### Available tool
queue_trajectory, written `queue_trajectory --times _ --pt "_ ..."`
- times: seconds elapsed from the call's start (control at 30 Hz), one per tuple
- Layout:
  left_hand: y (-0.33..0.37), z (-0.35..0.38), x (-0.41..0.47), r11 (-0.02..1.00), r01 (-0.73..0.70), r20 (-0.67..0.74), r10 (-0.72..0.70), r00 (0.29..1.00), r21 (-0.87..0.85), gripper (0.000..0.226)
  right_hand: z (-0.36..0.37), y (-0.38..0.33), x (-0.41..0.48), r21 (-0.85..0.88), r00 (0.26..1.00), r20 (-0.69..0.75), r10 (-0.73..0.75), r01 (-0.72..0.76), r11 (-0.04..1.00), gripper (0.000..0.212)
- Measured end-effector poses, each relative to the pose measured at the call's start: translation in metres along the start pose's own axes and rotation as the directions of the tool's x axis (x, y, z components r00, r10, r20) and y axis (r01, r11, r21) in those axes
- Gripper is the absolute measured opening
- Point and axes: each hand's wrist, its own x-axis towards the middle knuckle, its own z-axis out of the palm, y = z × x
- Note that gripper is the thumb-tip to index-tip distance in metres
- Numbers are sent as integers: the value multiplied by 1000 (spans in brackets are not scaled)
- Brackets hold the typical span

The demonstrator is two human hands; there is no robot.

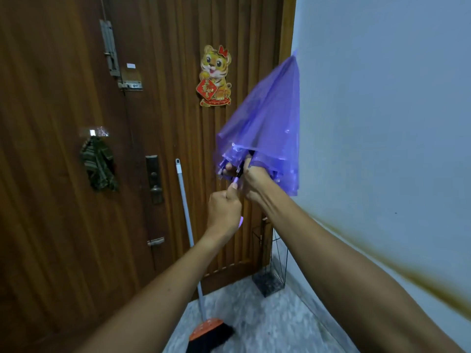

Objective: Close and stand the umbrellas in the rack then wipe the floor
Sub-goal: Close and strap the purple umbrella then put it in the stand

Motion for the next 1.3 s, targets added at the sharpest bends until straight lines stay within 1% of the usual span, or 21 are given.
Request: queue_trajectory --times 0.1,0.17,0.3,0.37,0.43,0.5,0.57,0.63,0.7,0.73,0.77,0.83,0.9,0.93,0.97,1.03,1.1,1.13,1.17,1.23,1.3 --pt "3 4 -6 989 107 29 -104 994 -107 56 -2 -2 -3 -108 999 -15 29 -30 994 42" --pt "6 4 -3 965 178 98 -162 982 -194 50 -5 -5 -6 -153 999 -14 46 -48 987 42" --pt "18 -4 8 940 288 237 -242 941 -184 52 -10 -11 -7 -246 999 13 34 -30 969 41" --pt "23 -3 9 928 307 245 -253 936 -213 51 -10 -13 -5 -312 998 41 57 -42 949 42" --pt "25 2 9 959 214 155 -187 970 -184 51 -11 -15 -4 -368 996 41 74 -54 928 42" --pt "23 2 11 990 107 44 -104 994 -88 52 -10 -18 -7 -438 998 25 64 -46 898 40" --pt "23 -7 19 999 39 -31 -40 999 -30 55 -7 -22 -13 -530 996 47 77 -40 847 29" --pt "26 -18 31 998 -43 -88 47 995 50 55 -3 -32 -25 -667 979 131 157 -30 744 19" --pt "32 -26 43 989 -103 -141 117 983 106 54 3 -56 -42 -815 965 164 206 15 579 17" --pt "37 -28 48 984 -122 -160 143 977 133 53 4 -69 -46 -849 968 173 185 51 526 17" --pt "40 -30 54 979 -134 -174 160 972 151 52 5 -82 -48 -852 975 179 131 87 516 18" --pt "47 -31 62 979 -145 -196 172 965 146 49 5 -105 -41 -836 986 153 -63 163 523 24" --pt "52 -30 64 976 -165 -214 193 958 142 48 4 -120 -25 -823 958 107 -265 234 517 30" --pt "53 -28 64 976 -177 -219 201 955 124 48 3 -125 -18 -809 946 88 -312 250 531 35" --pt "52 -26 64 979 -182 -217 197 956 90 50 3 -130 -11 -787 948 64 -313 241 568 43" --pt "54 -20 58 982 -188 -217 190 957 33 54 3 -135 3 -705 979 6 -202 147 693 70" --pt "56 -13 51 975 -223 -194 221 956 11 58 5 -137 10 -621 996 6 -92 76 780 96" --pt "57 -10 46 967 -253 -172 248 953 -6 58 8 -137 13 -575 997 27 -67 70 815 102" --pt "57 -7 42 960 -279 -142 273 951 -18 58 11 -136 16 -518 997 48 -58 74 852 102" --pt "58 -1 35 945 -323 -86 318 944 -56 57 18 -133 17 -375 993 79 -89 112 920 88" --pt "56 1 32 933 -345 -68 340 938 -101 58 26 -124 20 -256 976 24 -217 216 942 65"
